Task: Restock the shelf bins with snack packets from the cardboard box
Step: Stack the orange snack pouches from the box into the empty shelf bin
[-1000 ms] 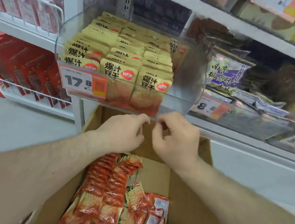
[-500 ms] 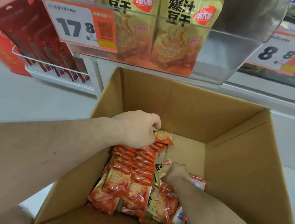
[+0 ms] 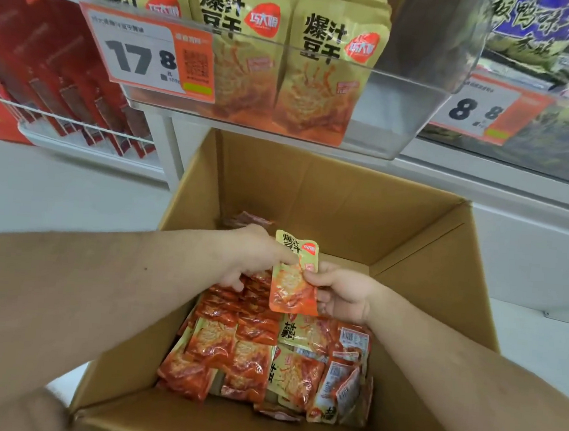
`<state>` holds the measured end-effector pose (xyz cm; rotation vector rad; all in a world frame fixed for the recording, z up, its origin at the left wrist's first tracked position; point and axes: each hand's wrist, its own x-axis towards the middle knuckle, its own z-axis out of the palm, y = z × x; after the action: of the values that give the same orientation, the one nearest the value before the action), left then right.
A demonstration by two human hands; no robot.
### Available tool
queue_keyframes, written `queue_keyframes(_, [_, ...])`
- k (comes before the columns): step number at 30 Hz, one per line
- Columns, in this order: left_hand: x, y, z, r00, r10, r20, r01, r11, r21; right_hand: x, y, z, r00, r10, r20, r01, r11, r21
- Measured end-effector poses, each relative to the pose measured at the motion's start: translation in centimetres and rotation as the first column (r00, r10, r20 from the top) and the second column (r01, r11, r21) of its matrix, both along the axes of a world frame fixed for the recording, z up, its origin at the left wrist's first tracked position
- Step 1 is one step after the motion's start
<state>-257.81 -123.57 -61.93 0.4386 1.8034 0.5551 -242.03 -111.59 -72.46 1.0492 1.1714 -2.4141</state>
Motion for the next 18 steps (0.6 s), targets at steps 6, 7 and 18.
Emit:
queue_keyframes(6, [-0.1, -1.2, -2.0, 0.986, 0.167, 0.017, -0.168, 0.984, 0.056, -1.4, -1.9, -0.9, 0.986, 0.166, 0.016, -0.166, 0.986, -0.008])
queue_keyframes(7, [-0.3, -1.5, -2.1, 0.988, 0.152, -0.007, -0.151, 0.987, 0.057, -1.2, -2.1, -1.5, 0.941, 0.273, 0.198, -0.304, 0.941, 0.149])
queue_keyframes(18, [-2.2, -2.5, -2.4, 0.980, 0.197, 0.026, -0.198, 0.978, 0.070, 0.7, -7.4, -8.8, 0.309, 0.327, 0.893, -0.951, 0.079, 0.300])
